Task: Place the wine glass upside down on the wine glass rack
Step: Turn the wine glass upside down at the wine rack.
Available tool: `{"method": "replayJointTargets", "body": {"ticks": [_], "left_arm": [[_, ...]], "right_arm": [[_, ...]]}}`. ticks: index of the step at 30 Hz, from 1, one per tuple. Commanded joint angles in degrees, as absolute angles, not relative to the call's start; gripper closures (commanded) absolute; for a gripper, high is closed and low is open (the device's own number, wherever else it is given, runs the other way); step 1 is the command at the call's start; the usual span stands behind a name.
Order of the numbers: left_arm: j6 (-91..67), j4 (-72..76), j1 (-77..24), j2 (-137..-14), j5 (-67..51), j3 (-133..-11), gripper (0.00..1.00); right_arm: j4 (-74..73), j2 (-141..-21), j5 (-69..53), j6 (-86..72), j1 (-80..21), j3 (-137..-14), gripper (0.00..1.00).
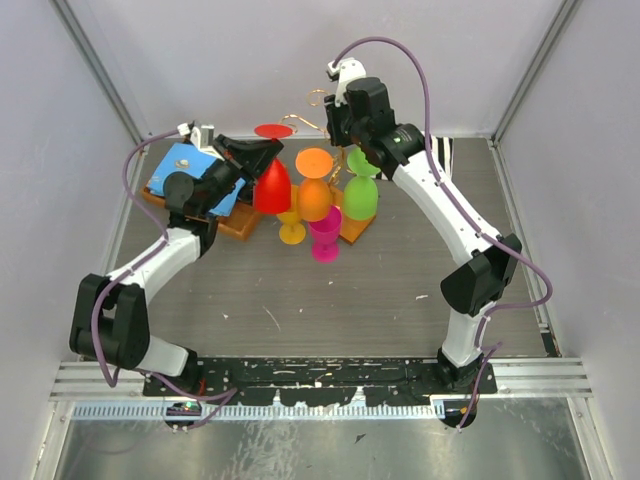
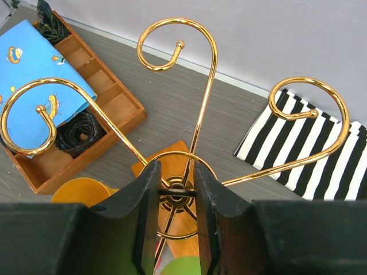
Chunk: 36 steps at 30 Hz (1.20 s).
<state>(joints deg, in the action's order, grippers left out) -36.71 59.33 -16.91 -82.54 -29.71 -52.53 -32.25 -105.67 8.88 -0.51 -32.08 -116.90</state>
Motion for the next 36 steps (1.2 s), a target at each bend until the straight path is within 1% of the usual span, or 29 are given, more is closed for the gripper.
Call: {"method": "replayJointTargets", "body": {"ticks": [1,18,26,36], "left_arm": [[-38.7,63.8,-16.6,-83.4,-29.8,-54.9,1.0],[-35.6,71.2,-16.5,-90.0,-36.8,-56.5,1.0],[-33.1,74.6,-16.0,-93.9,-42.6,-58.7,1.0],[-30.8,76.8,-15.9,-96.2,-43.5,-59.0,1.0]], "right_arm": [[-33.5,-105.6,8.1,0.1,-32.2,-118.6,0.9],[-33.7,-105.2,7.4,0.3,-32.3,-118.0,0.92],[-33.5,-105.4,7.5,0.6,-32.3,-117.6,0.93],[-33.4,-105.6,7.4,0.7,-32.3,-117.7,0.93]]}}
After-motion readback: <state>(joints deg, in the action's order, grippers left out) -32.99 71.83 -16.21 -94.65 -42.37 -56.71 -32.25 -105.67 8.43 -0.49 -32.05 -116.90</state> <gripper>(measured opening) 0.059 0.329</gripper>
